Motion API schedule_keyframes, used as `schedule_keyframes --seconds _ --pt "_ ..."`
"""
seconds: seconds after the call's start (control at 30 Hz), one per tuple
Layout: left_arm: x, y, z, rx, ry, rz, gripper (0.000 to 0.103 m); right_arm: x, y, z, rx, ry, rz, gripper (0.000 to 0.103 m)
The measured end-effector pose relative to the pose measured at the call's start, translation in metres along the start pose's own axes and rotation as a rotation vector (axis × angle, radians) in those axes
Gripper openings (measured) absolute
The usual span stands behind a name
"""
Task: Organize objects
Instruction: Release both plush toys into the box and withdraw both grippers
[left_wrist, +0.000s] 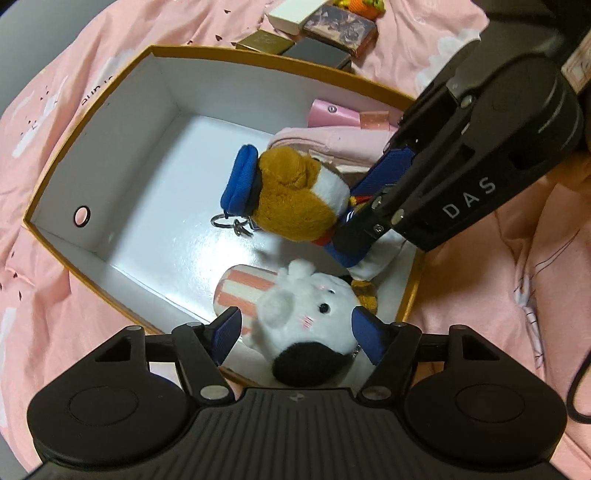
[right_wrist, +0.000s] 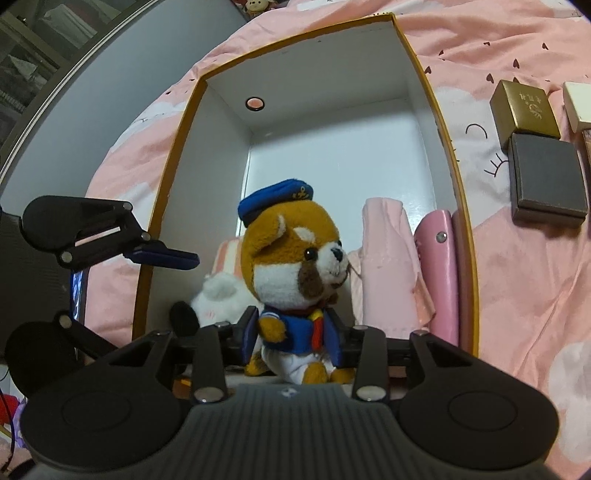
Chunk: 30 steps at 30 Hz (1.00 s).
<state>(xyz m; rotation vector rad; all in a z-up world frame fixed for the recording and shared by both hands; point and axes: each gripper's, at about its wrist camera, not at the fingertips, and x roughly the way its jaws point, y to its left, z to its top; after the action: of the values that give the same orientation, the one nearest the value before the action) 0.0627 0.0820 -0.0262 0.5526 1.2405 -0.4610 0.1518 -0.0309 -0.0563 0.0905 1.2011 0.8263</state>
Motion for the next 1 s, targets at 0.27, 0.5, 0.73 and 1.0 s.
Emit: schedule_keyframes --seconds 0.27,0.5,0.73,1.0 --pt "-0.025 0.023 0.003 -0.242 -0.172 -0.032 0.061 -0.019 0.005 -0.001 -0.058 -0.029 0.003 0.037" --pt "-0.033 0.044 0.007 -0.546 -0.355 -0.083 0.052 -0.036 0.009 0.012 -0.141 -0.130 -0.091 0.023" --pt "-0.015 0.056 0.004 -0.760 -0.362 -0.174 0.067 -0.023 0.014 0.012 -0.269 -0.168 -0.181 0.018" --pt "0.023 0.058 -0.001 -0.909 -0.306 -0.198 0.039 -0.015 0.010 0.011 -0.301 -0.172 -0.201 0.017"
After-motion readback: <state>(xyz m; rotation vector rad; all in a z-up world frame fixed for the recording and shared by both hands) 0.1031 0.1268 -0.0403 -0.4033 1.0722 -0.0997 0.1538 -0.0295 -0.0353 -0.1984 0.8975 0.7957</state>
